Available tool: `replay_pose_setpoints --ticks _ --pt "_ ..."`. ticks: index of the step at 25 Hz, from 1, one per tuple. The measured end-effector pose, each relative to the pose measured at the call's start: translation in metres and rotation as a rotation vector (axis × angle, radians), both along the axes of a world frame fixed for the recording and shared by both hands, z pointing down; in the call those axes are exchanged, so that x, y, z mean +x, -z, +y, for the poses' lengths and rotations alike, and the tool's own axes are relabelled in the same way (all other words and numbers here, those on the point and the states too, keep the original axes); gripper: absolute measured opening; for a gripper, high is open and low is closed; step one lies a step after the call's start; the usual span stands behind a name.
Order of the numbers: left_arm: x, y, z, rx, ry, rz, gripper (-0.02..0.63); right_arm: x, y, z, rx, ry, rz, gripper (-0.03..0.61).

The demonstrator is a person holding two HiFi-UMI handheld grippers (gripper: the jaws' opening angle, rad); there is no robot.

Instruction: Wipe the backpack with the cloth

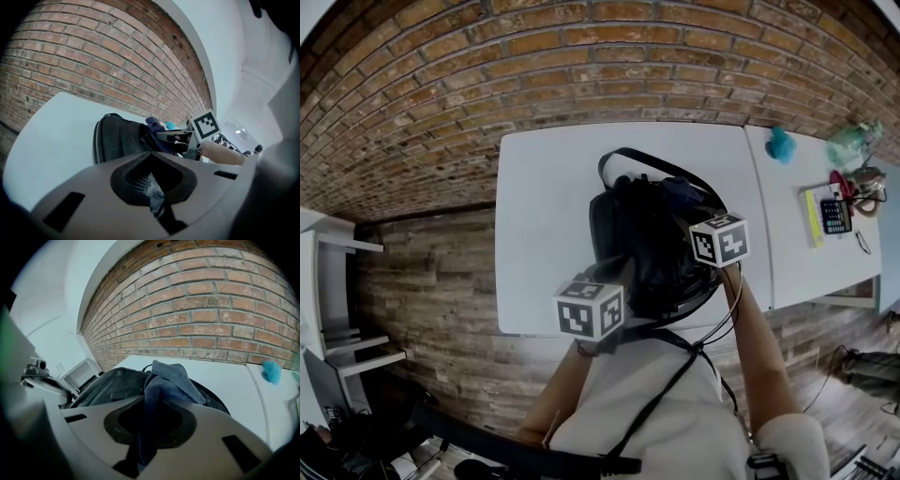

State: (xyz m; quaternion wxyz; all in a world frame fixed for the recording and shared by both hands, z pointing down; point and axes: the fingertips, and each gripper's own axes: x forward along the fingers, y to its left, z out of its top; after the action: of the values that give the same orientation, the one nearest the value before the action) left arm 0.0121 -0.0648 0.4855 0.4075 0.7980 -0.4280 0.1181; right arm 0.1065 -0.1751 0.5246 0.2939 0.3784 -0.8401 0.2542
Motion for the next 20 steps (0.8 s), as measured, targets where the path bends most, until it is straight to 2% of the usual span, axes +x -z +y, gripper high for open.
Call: replay_pose_setpoints --ticks 20 --pt "0.015 0.0 0.004 0.005 -0.017 0.0 0.003 0.022 -0.007 0.089 -0.059 0.024 -0.098 0.046"
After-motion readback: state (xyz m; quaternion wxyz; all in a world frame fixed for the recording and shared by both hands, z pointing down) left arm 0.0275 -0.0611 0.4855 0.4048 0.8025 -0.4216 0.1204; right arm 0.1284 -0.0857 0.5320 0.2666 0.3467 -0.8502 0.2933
